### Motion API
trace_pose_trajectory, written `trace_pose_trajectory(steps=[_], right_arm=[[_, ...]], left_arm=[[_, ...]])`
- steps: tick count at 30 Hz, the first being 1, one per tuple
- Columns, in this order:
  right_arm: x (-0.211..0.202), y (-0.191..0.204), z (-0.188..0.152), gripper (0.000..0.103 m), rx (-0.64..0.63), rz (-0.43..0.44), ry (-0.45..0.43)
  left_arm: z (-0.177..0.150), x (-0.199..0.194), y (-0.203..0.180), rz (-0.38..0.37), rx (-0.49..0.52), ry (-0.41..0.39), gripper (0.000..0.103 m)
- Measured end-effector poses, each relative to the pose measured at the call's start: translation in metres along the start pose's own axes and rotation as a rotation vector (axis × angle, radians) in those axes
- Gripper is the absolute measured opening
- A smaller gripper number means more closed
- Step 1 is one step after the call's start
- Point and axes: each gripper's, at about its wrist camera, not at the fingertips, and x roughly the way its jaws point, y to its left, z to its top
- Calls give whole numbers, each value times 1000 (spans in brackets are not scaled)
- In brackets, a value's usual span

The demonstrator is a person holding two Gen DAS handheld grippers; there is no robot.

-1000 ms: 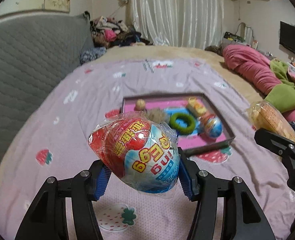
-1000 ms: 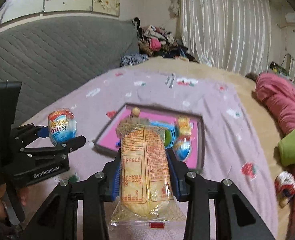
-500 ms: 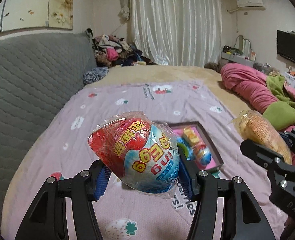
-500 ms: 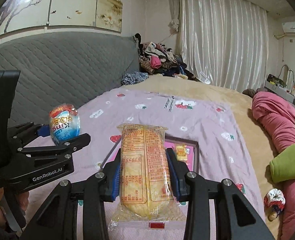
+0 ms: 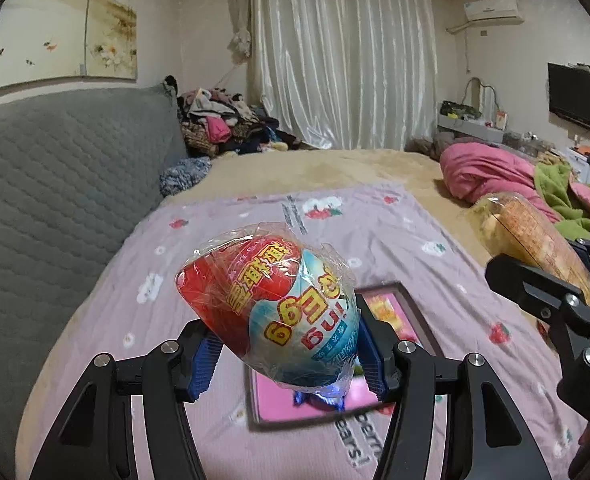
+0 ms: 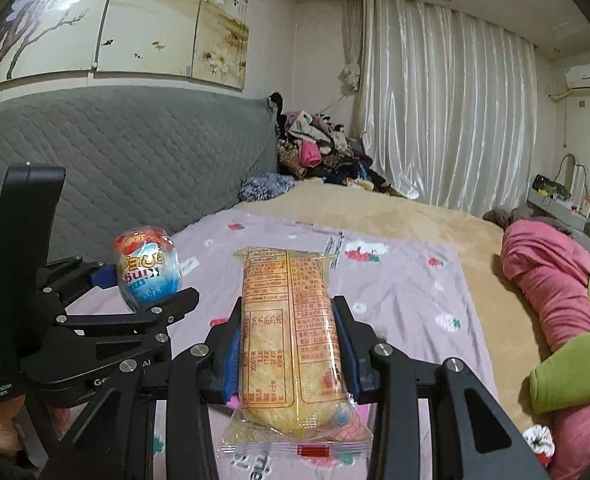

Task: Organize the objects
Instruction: 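Lift and carry the egg and bread roll with both tools over the tray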

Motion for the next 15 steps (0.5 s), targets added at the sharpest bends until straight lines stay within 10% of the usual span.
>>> trace_pose_trajectory(steps=[15], right_arm=[[52,-11,-3,40,28,-17,-25]], left_arm=[[5,63,7,-7,-8,-22,61]])
